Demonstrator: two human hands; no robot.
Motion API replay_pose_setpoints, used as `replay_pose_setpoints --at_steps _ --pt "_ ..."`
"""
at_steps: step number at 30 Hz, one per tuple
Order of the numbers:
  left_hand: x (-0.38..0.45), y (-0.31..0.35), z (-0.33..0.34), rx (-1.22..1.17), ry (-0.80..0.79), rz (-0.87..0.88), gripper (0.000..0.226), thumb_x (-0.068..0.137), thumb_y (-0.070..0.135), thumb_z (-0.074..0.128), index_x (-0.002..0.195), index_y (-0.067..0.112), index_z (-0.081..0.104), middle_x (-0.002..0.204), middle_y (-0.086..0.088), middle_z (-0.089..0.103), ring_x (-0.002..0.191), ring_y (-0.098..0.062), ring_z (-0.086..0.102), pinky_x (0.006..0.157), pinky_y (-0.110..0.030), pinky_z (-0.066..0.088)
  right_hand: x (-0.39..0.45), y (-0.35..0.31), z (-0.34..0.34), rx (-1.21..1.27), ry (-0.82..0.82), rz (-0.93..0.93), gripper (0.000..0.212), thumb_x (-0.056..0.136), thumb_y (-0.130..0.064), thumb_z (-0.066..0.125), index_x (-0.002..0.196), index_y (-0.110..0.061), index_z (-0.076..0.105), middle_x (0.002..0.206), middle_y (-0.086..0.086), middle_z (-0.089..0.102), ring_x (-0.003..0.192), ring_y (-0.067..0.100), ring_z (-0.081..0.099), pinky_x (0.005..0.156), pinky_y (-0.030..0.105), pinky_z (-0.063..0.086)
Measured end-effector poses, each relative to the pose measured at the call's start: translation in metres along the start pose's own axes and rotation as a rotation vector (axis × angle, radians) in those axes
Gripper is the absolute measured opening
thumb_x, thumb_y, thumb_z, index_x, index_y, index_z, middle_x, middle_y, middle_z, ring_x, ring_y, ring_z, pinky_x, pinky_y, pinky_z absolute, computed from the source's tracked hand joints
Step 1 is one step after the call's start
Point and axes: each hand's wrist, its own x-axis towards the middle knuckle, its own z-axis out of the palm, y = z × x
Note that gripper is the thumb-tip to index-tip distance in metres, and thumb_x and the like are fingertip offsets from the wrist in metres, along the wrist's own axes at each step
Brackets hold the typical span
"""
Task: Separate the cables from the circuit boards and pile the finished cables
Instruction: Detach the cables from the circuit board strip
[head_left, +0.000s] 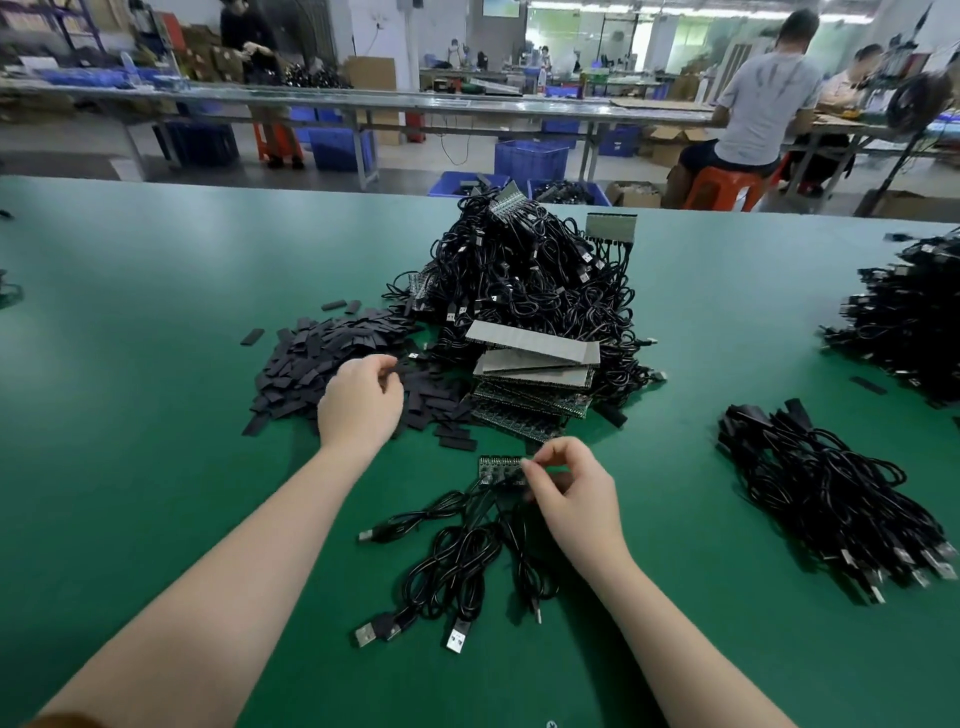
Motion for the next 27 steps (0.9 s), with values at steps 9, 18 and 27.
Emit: replay_pose_setpoints --at_steps 9,18,27 --pt "0.019 -0.002 0.006 0.906 -0.305 0.279 0.026 0.090 0.007 0.055 0.114 0.015 0.059 0.109 -0.007 0.059 0.099 -0.028 0.058 0.070 -0.035 0.038 0.000 0.005 0.001 -0.015 -0.012 0.000 0.021 0.086 -0.018 0.076 0.076 -0.028 0.060 0.072 -0.011 0.067 0.064 0.002 0.060 0.060 0.013 0.046" --pt "0.021 -0.018 0.003 0.556 -0.124 0.142 0.022 0.098 0.019 0.056 0.115 0.024 0.069 0.110 -0.002 0.070 0.096 -0.026 0.065 0.063 -0.028 0.041 0.001 0.006 0.002 -0.013 -0.011 0.011 0.021 0.087 -0.020 0.076 0.077 -0.029 0.060 0.076 -0.013 0.066 0.065 0.001 0.058 0.061 0.014 0.046" --pt "-0.005 0.010 -0.008 0.105 0.146 0.287 0.021 0.097 0.027 0.055 0.108 0.024 0.073 0.100 0.005 0.074 0.086 -0.018 0.068 0.072 -0.032 0.051 0.002 0.007 0.001 0.003 0.072 0.064 0.018 0.085 -0.020 0.078 0.076 -0.023 0.063 0.075 -0.017 0.068 0.069 0.001 0.063 0.063 0.012 0.048"
